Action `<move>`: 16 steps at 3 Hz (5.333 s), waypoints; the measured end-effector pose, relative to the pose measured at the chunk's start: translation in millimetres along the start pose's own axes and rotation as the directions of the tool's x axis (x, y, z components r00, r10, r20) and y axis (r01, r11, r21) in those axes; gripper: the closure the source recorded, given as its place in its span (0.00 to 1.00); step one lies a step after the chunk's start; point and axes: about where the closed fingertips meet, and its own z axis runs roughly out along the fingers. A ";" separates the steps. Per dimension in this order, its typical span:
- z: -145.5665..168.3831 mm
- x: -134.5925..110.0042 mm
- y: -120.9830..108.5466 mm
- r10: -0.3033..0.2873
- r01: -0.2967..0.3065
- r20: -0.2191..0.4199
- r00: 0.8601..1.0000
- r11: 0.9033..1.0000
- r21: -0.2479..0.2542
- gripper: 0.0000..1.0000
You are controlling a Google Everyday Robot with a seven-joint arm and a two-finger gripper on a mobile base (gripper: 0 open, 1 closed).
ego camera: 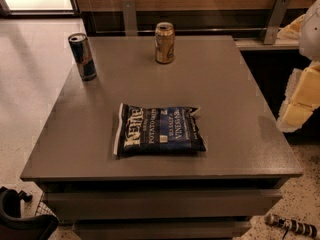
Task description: Knock orange can over
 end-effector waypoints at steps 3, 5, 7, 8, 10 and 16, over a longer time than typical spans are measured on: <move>25.5 5.5 -65.2 0.132 -0.152 0.167 0.977 0.982 0.115 0.00; 74.5 -32.2 -175.2 0.242 -0.369 0.526 0.815 0.917 0.150 0.00; 104.8 -70.2 -211.4 0.259 -0.436 0.680 0.686 0.894 0.100 0.00; 122.3 -83.2 -215.4 0.264 -0.430 0.700 0.664 0.900 0.068 0.00; 170.3 -124.6 -234.1 0.275 -0.408 0.769 0.578 0.913 -0.020 0.00; 247.8 -221.0 -253.9 0.302 -0.373 0.891 0.339 0.913 -0.167 0.43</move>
Offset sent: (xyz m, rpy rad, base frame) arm 0.0940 -0.0346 -0.0024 0.1853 -0.2262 -0.1503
